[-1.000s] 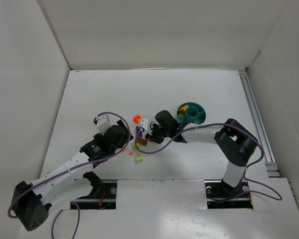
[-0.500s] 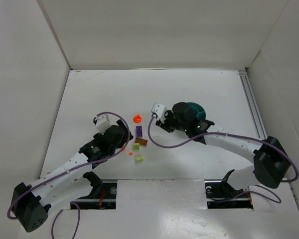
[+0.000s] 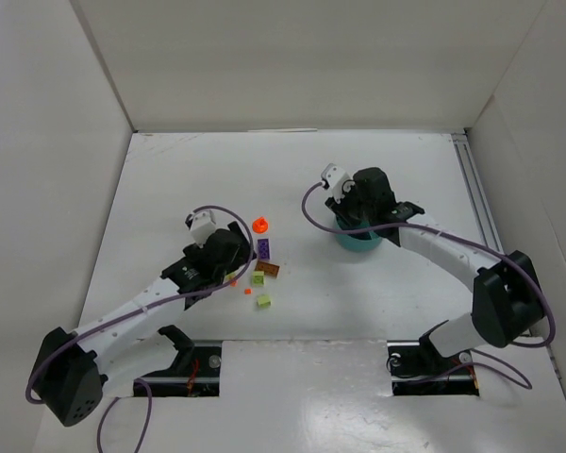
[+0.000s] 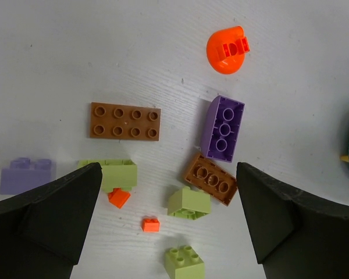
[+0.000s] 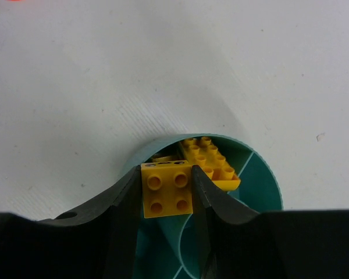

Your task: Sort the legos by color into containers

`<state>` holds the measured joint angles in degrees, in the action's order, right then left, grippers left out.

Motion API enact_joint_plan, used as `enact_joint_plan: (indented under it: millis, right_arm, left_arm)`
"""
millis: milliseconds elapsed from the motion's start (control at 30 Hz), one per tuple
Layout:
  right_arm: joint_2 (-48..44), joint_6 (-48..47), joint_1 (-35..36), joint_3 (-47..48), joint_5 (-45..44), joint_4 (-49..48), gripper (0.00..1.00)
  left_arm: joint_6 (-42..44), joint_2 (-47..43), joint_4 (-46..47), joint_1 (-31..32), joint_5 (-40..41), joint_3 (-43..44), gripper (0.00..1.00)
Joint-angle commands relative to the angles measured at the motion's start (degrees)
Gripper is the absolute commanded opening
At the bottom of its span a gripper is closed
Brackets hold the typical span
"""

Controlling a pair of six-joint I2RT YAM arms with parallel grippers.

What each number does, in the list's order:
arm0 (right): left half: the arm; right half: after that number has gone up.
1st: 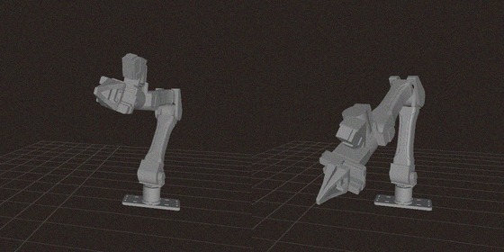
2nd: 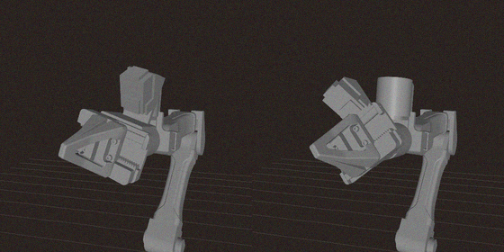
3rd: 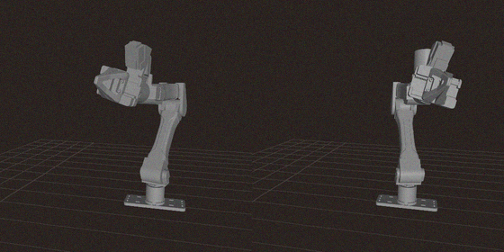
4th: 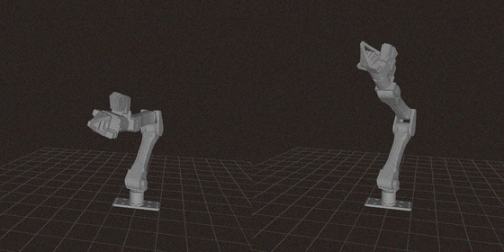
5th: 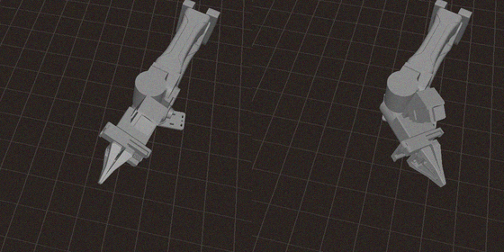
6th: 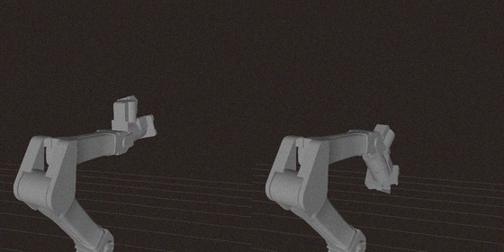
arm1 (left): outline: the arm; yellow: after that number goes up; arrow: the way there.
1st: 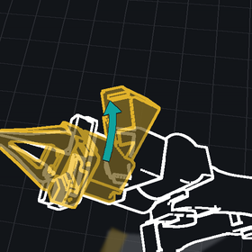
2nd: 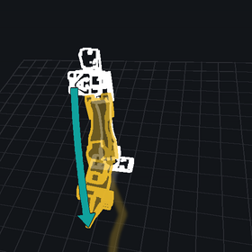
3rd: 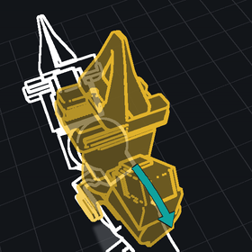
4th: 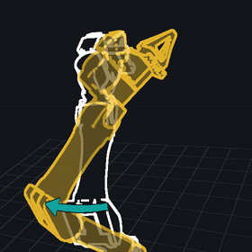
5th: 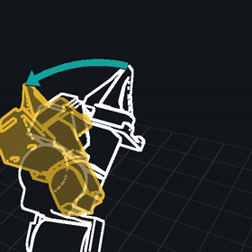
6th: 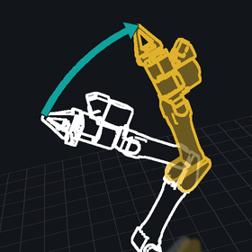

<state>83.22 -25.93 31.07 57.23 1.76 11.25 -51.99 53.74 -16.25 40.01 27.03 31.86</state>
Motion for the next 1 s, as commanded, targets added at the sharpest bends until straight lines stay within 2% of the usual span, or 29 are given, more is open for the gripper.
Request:
enact_joint_plan:
  millis: [0, 433, 967]
  right_arm:
    - [0.9, 0.1, -2.2, 3.7, 1.0, 0.1, 0.25]
    - [6.2, -2.8, -5.1, 8.9, 4.0, -0.4, 0.25]
    - [4.9, -5.0, -5.1, 5.9, -1.3, -4.6, 0.28]
  left_arm:
    - [2.9, 1.1, 3.9, -2.2, -2.2, 2.9, 1.0]
    - [7.5, 7.5, 8.3, -5.0, -5.2, 5.8, 1.0]
    - [8.0, 7.0, 9.3, -5.0, -5.8, 5.8, 1.0]
